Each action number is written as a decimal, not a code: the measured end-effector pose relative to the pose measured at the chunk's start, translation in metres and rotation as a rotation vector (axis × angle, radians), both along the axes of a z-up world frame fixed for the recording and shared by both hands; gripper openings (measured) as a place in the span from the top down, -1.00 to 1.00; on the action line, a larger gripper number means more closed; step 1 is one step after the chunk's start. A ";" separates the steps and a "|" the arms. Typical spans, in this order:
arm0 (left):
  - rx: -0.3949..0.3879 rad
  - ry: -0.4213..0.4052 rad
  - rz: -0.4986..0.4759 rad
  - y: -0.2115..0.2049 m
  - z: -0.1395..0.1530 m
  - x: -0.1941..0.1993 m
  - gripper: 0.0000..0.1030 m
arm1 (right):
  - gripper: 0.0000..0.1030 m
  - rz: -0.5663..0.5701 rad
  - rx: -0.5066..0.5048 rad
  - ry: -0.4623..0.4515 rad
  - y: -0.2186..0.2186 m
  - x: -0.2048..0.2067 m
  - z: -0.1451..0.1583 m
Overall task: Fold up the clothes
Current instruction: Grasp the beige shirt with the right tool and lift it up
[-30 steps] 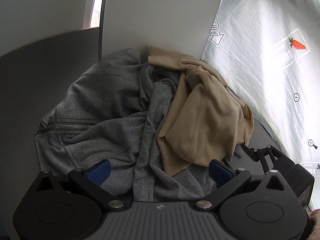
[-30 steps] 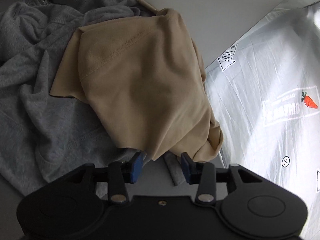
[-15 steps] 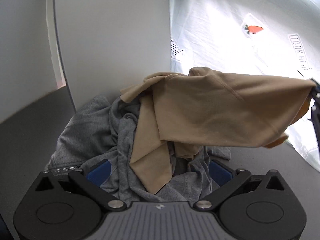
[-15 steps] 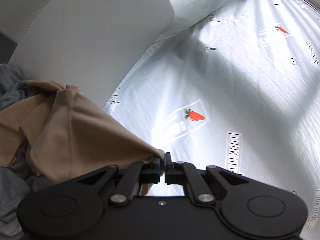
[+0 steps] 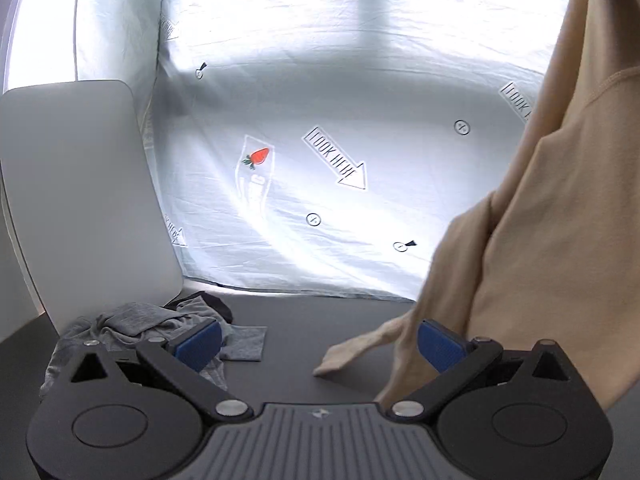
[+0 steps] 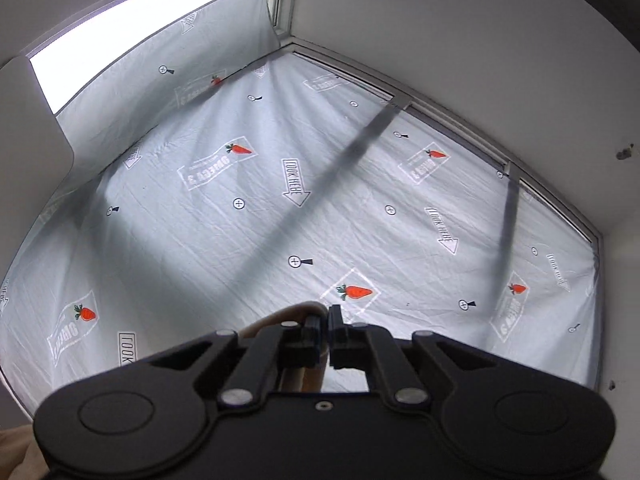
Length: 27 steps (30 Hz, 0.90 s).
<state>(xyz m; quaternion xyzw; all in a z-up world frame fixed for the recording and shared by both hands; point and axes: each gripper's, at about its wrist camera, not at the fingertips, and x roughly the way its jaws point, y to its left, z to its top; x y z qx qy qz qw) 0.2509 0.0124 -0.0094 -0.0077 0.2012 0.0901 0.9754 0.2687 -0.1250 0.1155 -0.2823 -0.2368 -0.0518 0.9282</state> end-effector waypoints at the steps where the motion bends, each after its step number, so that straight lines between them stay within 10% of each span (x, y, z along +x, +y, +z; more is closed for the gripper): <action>1: -0.009 -0.015 -0.021 -0.015 0.004 -0.009 -1.00 | 0.94 -0.012 0.014 -0.023 -0.020 -0.010 0.010; 7: -0.101 -0.027 -0.033 -0.069 0.008 -0.042 -1.00 | 0.93 -0.028 0.028 -0.121 -0.102 -0.055 0.054; 16: -0.124 0.031 0.048 -0.059 0.000 -0.064 -1.00 | 0.93 0.105 0.038 0.050 -0.096 -0.050 0.030; 27: -0.123 -0.033 0.248 0.009 0.025 -0.080 -1.00 | 0.93 0.542 0.342 0.168 -0.097 -0.057 0.061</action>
